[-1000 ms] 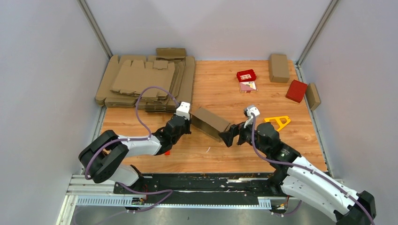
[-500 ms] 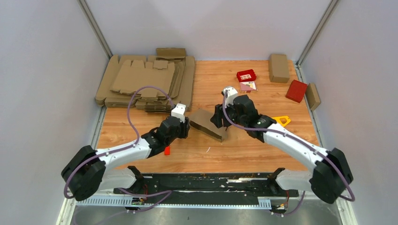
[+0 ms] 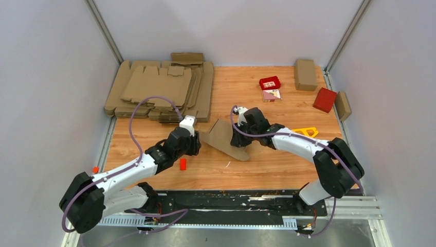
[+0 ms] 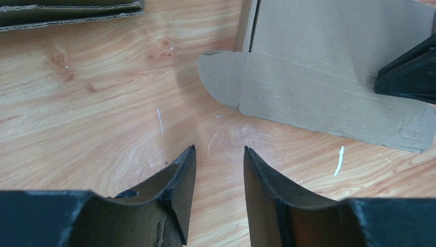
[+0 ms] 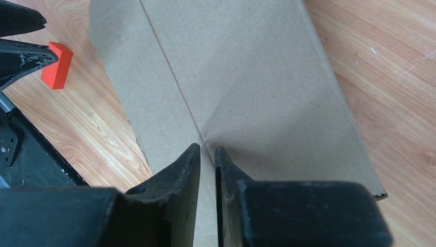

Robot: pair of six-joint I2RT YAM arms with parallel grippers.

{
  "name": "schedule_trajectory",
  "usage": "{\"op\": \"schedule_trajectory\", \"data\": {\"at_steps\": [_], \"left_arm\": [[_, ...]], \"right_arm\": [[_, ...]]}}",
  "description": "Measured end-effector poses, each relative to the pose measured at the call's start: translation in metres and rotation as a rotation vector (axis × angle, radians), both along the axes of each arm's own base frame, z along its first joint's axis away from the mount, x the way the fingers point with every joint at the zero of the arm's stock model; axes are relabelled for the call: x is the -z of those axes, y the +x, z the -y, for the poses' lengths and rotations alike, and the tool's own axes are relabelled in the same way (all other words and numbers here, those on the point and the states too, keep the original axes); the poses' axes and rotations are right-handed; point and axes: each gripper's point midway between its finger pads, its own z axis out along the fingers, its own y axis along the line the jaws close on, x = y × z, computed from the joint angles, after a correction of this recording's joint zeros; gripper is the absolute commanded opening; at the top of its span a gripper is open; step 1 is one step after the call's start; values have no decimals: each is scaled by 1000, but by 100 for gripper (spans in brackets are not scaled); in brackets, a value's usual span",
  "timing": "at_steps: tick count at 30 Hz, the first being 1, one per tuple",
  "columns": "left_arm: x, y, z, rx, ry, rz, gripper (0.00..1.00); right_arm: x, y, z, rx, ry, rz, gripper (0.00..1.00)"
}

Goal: Fold the paper box

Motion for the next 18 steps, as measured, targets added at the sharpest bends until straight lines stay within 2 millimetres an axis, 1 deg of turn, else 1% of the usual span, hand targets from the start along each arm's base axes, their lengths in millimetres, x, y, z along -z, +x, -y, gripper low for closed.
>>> {"op": "schedule_trajectory", "data": {"at_steps": [2, 3, 4, 5, 7, 8, 9, 11, 14, 16, 18], "left_arm": [[0, 0, 1, 3, -10, -7, 47], [0, 0, 1, 4, -16, -12, 47], [0, 0, 1, 5, -22, -16, 48], [0, 0, 0, 5, -26, -20, 48], [0, 2, -2, 0, -34, -26, 49], [0, 4, -3, -4, -39, -30, 50], [0, 5, -5, -8, -43, -32, 50], [-1, 8, -6, -14, -54, -32, 53], [-1, 11, -6, -13, -72, -38, 54], [1, 11, -6, -10, -78, -47, 54], [3, 11, -5, -6, -86, -59, 54]], "right_arm": [[-2, 0, 0, -2, 6, 1, 24], [-4, 0, 0, -4, 8, 3, 28], [-6, 0, 0, -5, 7, 7, 34], [-9, 0, 1, -7, 4, 11, 46], [-19, 2, 4, -8, -7, 27, 75], [-25, 5, 5, -6, -10, 43, 86], [-31, 8, 5, 1, -12, 55, 92], [-43, 18, 7, 11, -27, 98, 97], [-55, 32, 11, 31, -51, 146, 100], [-56, 40, 13, 37, -68, 156, 100], [-48, 48, 13, 32, -92, 150, 100]]}}
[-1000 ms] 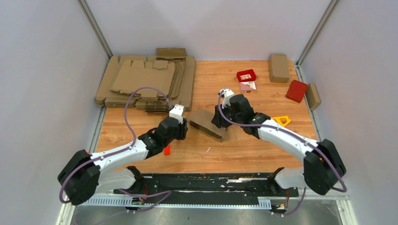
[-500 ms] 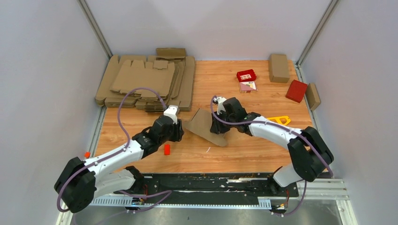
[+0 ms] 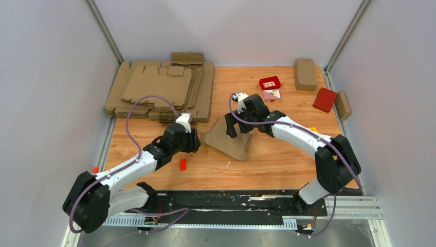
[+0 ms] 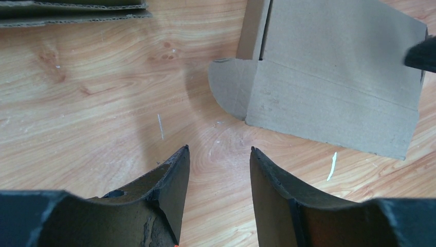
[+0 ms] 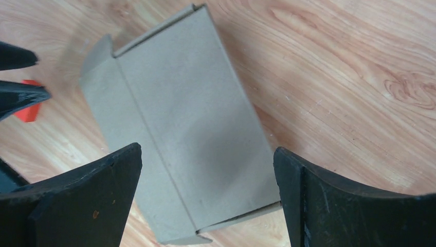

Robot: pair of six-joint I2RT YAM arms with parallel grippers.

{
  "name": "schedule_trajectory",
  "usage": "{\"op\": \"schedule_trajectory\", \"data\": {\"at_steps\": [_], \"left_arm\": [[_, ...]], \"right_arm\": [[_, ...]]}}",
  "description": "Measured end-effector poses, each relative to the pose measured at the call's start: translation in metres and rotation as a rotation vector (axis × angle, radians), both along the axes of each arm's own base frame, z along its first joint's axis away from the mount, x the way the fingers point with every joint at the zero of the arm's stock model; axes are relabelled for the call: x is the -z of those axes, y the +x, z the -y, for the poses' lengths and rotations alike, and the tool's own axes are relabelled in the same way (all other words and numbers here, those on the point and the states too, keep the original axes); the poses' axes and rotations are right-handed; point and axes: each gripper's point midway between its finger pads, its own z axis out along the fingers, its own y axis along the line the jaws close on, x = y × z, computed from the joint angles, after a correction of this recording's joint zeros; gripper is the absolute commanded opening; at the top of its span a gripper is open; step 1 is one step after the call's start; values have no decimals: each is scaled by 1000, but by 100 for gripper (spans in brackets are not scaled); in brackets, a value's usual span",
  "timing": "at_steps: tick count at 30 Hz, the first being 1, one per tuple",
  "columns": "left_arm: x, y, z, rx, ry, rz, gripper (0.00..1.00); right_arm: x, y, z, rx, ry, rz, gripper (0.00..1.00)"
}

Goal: Fold the paper box

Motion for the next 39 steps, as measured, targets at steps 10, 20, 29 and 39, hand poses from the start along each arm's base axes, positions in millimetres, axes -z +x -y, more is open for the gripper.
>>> {"op": "schedule_trajectory", "data": {"at_steps": [10, 20, 29, 39], "left_arm": [[3, 1, -4, -7, -20, -19, 54], [22, -11, -6, 11, -32, -56, 54], [34, -22, -19, -40, -58, -90, 48], [42, -27, -6, -7, -118, -146, 43]], "right_arm": [[52, -8, 4, -97, -123, -109, 100], [53, -18, -5, -159, -108, -116, 100], [44, -22, 20, -44, 75, -196, 73], [35, 4, 34, 77, 196, -225, 39]]}}
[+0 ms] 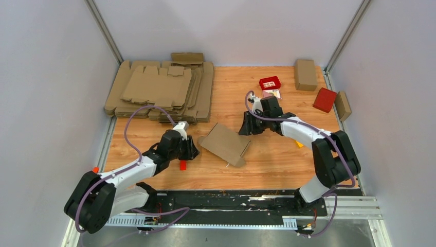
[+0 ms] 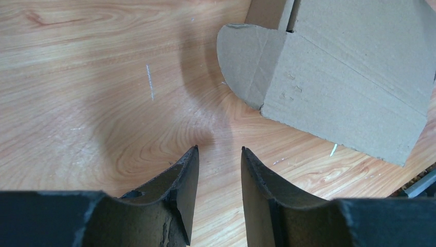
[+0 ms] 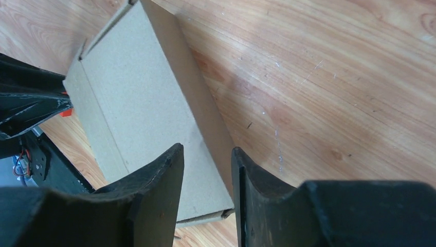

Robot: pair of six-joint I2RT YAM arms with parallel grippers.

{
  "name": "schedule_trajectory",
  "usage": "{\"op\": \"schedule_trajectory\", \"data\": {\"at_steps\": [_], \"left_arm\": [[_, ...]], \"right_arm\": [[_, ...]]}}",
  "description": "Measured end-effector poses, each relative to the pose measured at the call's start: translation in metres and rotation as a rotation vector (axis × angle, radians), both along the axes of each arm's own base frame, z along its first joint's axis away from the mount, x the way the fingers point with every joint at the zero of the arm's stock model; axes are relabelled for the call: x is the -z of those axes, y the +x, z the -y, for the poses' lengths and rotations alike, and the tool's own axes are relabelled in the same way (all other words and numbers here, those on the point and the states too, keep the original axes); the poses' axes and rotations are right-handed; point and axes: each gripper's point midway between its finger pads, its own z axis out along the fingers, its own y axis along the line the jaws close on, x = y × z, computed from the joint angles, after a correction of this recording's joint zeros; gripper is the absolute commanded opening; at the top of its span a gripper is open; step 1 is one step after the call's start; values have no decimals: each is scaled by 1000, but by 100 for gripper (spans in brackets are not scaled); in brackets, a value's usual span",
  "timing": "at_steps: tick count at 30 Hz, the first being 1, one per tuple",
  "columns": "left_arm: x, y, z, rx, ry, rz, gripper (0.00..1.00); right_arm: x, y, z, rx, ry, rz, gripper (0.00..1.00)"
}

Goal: Fold the paper box

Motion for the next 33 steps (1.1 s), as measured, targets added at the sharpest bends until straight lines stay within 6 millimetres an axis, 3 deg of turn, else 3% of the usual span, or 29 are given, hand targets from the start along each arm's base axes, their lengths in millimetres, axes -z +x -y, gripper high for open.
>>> {"op": "schedule_trajectory", "data": {"at_steps": [6, 10, 17, 21, 27, 33], "left_arm": [[1, -1, 4, 14, -14, -9, 43], [0, -1, 5, 20, -20, -8, 43], [6, 0, 9, 31, -24, -22, 43], [13, 1, 14, 42, -25, -54, 42], [4, 19, 41, 78, -92, -58, 41], [-24, 43, 88, 158, -140, 3, 41]], "right_arm": [[23, -3, -3, -13, -9, -67, 33], [24, 1, -6, -14, 19, -80, 26], [25, 21, 0, 26, 67, -72, 24], [40, 26, 11, 61, 52, -102, 26], [47, 20, 6, 38, 44, -119, 28], [53, 8, -2, -8, -10, -114, 33]]}}
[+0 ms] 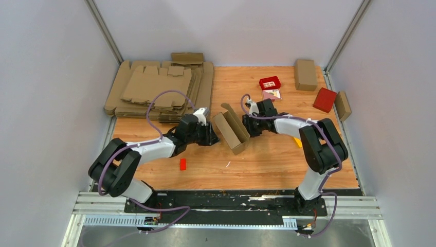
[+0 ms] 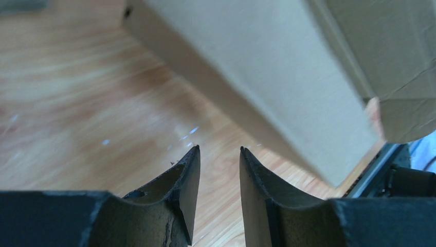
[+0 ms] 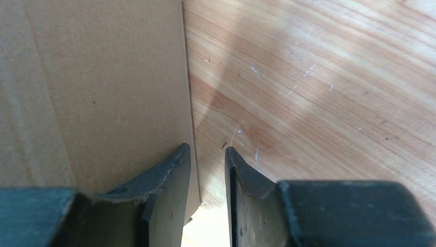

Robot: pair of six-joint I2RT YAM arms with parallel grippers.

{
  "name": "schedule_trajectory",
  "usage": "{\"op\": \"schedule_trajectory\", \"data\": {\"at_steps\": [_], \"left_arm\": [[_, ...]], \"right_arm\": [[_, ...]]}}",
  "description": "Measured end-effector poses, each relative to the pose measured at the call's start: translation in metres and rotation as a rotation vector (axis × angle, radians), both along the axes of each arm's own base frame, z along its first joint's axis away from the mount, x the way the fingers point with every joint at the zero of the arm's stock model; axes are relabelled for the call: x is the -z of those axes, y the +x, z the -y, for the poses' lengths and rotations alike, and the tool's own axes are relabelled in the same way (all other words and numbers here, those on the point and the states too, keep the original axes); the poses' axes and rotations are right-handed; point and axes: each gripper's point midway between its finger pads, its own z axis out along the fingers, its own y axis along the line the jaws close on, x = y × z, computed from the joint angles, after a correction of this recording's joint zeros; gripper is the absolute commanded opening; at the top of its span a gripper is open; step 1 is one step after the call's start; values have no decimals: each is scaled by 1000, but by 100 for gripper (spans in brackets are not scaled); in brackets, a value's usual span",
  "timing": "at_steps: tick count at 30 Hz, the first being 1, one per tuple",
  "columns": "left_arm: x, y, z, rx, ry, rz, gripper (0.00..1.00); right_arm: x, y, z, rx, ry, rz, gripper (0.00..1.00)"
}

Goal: Fold the paper box

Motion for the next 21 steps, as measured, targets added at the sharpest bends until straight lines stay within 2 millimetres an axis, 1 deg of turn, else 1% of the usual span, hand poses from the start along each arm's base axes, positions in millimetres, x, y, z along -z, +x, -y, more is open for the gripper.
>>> {"op": "schedule_trajectory", "data": {"at_steps": [3, 6, 10, 12, 16, 19, 21], "left_arm": [[-13, 9, 18, 33, -38, 33, 43], [-16, 8, 22, 49, -51, 39, 43], [-14, 2, 27, 76, -52, 30, 43], [-12, -4, 29, 97, -44, 21, 43], [-7, -17, 27, 114, -23, 8, 44], [-6, -36, 23, 133, -19, 7, 46], [-4, -48, 16, 135, -23, 5, 49]], "right_arm": [[2, -3, -4, -23, -34, 17, 36], [2, -5, -11, -51, -61, 43, 37], [3, -16, -27, -120, -103, 78, 38], [3, -20, -33, -145, -125, 94, 38], [3, -25, -33, -171, -182, 128, 39], [4, -38, -36, -200, -199, 133, 40], [4, -48, -38, -220, -199, 132, 40]]}}
